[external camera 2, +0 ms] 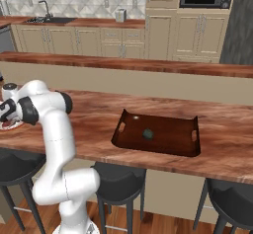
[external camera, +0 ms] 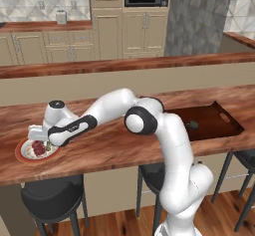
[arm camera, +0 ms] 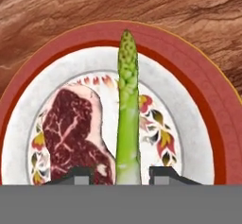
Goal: Create a steak meal by picking up the steak and asparagus from the tray and placing them on the plate. Leave the bell pepper on the tray.
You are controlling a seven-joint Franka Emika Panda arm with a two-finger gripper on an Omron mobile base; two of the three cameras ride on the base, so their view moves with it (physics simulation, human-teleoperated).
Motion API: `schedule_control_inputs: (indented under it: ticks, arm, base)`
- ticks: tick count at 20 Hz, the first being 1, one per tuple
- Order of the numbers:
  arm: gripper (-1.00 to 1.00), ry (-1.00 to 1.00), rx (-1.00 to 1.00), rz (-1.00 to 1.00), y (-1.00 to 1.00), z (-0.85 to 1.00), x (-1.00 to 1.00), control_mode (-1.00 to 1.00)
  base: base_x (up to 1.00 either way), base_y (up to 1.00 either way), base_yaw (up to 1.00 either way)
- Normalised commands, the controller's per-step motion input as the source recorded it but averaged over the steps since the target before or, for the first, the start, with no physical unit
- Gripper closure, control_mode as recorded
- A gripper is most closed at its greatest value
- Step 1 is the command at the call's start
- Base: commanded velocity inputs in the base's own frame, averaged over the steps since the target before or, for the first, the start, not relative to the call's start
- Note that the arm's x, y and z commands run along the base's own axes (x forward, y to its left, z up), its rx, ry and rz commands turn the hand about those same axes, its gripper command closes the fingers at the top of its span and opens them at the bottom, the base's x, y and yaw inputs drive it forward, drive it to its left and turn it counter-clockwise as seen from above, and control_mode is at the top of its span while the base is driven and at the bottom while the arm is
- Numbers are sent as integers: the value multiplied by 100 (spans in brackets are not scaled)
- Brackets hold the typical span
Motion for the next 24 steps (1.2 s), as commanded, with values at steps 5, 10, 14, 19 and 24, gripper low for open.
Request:
schedule_control_inputs:
  ticks: [5,10,14,19,24]
  arm:
    - [-100,-6,0,0,-11,0,0,-100]
    - [-100,-16,0,0,-29,17,-16,-100]
    - [-100,-18,0,0,-55,41,-58,-100]
    - [-100,-17,0,0,-77,48,-66,-100]
    - [-100,-24,0,1,-91,80,-34,-100]
  base:
    - [0,0,0]
    - [0,0,0]
    - [0,0,0]
    - [0,0,0]
    - [0,0,0]
